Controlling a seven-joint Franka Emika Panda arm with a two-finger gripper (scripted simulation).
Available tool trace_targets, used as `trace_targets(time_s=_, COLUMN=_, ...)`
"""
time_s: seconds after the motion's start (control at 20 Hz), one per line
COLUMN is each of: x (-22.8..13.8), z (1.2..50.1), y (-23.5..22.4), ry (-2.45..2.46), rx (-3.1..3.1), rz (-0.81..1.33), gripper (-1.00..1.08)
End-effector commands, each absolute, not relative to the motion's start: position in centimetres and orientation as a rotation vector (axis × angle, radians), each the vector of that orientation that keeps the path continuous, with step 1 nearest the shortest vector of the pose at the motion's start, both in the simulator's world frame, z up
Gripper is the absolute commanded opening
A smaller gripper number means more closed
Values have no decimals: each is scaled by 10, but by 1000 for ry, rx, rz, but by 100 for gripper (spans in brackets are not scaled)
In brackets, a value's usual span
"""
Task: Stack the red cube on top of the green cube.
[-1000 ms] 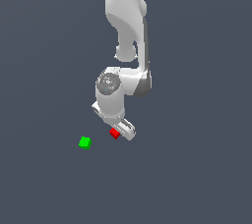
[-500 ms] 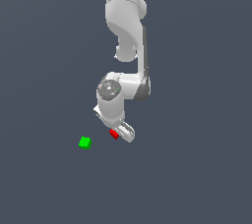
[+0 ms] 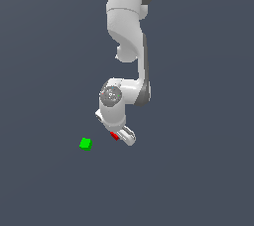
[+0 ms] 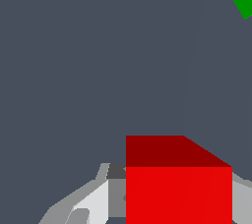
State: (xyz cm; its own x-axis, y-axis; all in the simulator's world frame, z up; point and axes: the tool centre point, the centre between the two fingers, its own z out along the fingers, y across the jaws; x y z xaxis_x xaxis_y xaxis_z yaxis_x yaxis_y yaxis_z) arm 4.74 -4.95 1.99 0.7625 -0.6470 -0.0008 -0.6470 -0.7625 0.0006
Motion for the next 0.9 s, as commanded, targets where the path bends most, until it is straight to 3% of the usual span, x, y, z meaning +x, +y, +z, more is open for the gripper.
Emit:
trace_targets(time_s=0.0, x=48, z=20, y=-50, ry=-1083, rx=2949, rz=0, gripper=-100)
trace_targets(time_s=0.85, x=47, z=45, y=-50, ry=-1083, rx=2949, rz=0, gripper=-100)
